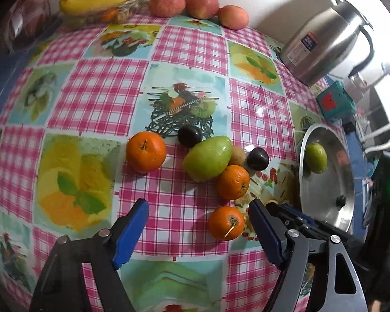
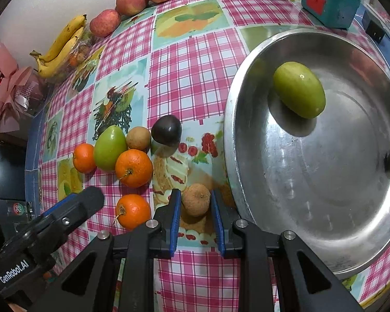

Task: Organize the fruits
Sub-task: 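Move the left tool to a tangerine and close on it while the right tool holds the kiwi, then lift the tangerine with the left tool while the right tool lifts the kiwi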

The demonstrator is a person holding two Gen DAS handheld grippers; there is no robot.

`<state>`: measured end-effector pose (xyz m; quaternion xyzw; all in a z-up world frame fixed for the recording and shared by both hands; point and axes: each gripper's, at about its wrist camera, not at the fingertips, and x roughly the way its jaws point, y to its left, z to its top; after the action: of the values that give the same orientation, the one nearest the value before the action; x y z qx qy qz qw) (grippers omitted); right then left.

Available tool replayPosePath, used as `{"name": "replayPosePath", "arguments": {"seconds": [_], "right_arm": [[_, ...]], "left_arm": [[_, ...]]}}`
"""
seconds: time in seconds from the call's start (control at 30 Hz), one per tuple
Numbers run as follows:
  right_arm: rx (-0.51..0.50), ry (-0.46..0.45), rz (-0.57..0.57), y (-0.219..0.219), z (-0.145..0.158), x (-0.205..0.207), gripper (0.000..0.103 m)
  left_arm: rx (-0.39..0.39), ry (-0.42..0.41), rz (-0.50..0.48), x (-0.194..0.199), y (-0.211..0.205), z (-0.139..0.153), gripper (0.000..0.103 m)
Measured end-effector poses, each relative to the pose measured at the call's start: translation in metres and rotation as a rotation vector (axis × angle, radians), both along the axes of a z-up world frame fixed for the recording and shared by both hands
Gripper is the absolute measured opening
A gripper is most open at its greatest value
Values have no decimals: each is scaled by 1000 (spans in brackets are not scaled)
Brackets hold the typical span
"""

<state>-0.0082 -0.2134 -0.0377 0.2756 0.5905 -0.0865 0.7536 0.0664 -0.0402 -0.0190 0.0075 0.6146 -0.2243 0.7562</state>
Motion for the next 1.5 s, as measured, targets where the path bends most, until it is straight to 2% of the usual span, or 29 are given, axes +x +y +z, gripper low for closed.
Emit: {"name": "replayPosePath", "arguments": {"seconds": [0.07, 0.27, 0.37, 0.53, 0.63, 0.73, 0.83, 0.9, 0.97, 1.23, 1.5], "right_arm": [[4, 0, -2, 0, 0, 0, 24], [23, -1, -16, 0, -1, -1, 24], [32, -2, -22, -1, -2, -1, 24], [52, -5, -35, -3, -3, -2, 24], [48, -4, -31, -2, -2, -2, 25], [40, -3, -26, -1, -2, -1, 25], [44, -3, -26, -2, -3, -1, 25], [41, -3, -25, -1, -3, 0, 25], [40, -3, -23, -1, -3, 0, 25], [36, -2, -20, -1, -4, 1, 25], [34, -6, -2, 3, -4, 4, 25]], "left_arm": [[26, -6, -51, -4, -6, -2, 81], [108, -41, -106, -9, -18, -7, 80], [120, -43, -111, -10, -21, -9, 80], [122, -29, -134, -15, -25, -15, 75], [89, 2, -174, -21, -33, -19, 74], [94, -1, -205, -26, -43, -23, 66], [95, 7, -213, -27, -50, -27, 53], [92, 19, -204, -27, -51, -31, 43], [63, 34, -195, -27, -50, -31, 39], [68, -7, -89, -13, -23, -22, 39], [35, -50, 32, -1, 6, -3, 39]]}}
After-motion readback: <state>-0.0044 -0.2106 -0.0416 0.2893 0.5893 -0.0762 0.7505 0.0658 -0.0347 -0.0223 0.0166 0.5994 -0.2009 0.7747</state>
